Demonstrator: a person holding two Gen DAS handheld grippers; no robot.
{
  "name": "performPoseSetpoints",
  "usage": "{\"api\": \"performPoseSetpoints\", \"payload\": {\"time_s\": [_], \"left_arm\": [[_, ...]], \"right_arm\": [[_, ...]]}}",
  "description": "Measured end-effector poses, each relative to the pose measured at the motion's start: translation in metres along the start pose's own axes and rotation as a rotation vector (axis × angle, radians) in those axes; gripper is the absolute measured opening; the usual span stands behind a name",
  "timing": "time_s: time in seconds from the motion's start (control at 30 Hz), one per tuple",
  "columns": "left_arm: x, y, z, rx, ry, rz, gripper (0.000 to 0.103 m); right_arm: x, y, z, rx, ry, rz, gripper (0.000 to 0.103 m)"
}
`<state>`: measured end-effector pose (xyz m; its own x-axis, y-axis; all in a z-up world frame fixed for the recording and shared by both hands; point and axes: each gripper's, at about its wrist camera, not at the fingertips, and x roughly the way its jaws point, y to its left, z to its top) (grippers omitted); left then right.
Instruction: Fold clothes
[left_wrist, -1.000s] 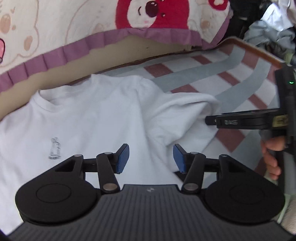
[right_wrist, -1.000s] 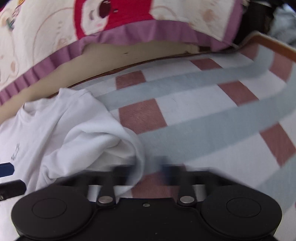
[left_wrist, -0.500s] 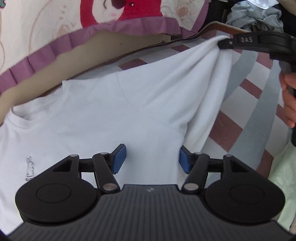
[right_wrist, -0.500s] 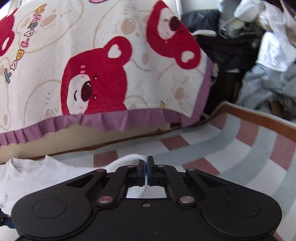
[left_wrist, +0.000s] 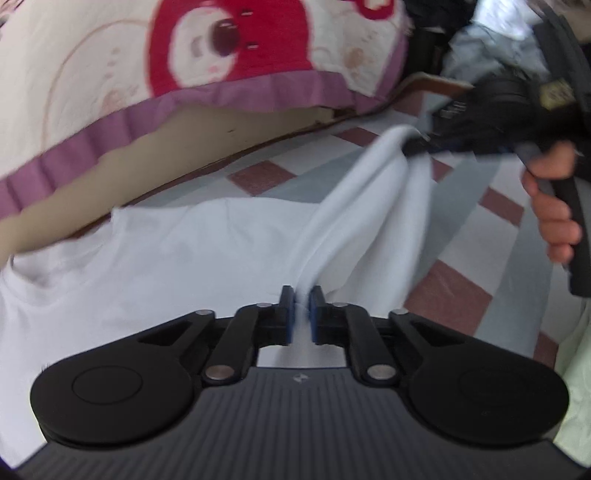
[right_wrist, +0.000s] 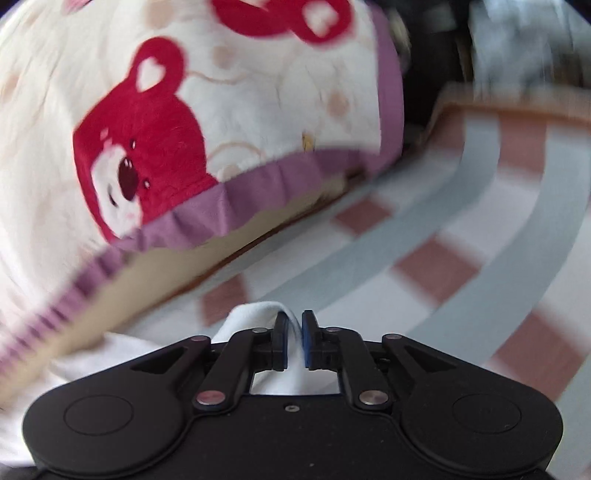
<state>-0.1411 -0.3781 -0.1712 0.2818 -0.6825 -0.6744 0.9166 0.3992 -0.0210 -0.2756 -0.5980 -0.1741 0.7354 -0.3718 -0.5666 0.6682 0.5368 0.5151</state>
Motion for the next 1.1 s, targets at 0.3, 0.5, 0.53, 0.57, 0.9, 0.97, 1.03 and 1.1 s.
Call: {"api": "performPoseSetpoints", "payload": {"time_s": [0.3,0.5,0.53,0.57,0.9,0.97,1.03,1.1], "left_arm": [[-0.01,0.077,-0.015,-0.465,-0.029,-0.015,0.007],[-0.023,0.099,-0.021,-0.62,-0.075,-0.011,0.007],[-0.024,0.097,-0.022,-0.614,-0.072,-0.001,0.007],[-0.025,0.097,-0.024,-0.617,-0.073,0.003,0.007],[-0.031,0.097,-0.029,-0.722,-0.09,-0.025,0.007],[-0.036,0.095,-0.025,-0.693,-0.095,-0.017,0.007],[-0.043,0.095,-0.022,-0.671,-0.11,-0.028,0.007],[-0.049,0.096,-0.019,-0.661,-0.123,-0.06,0.007]], "right_arm": [[0.023,0.008,-0.018,0.0,0.18,-0.084,0.061],[0.013,0.004,-0.039,0.107,0.271,-0.026,0.062],[0.009,0.006,-0.045,0.109,0.295,-0.034,0.062],[0.003,0.01,-0.052,0.09,0.306,-0.046,0.063],[0.012,0.073,-0.086,-0.243,0.262,-0.032,0.01],[0.012,0.084,-0.085,-0.335,0.219,-0.062,0.006],[-0.021,0.083,-0.064,-0.32,0.126,-0.076,0.006],[-0.063,0.084,-0.041,-0.405,0.001,-0.153,0.006]]}}
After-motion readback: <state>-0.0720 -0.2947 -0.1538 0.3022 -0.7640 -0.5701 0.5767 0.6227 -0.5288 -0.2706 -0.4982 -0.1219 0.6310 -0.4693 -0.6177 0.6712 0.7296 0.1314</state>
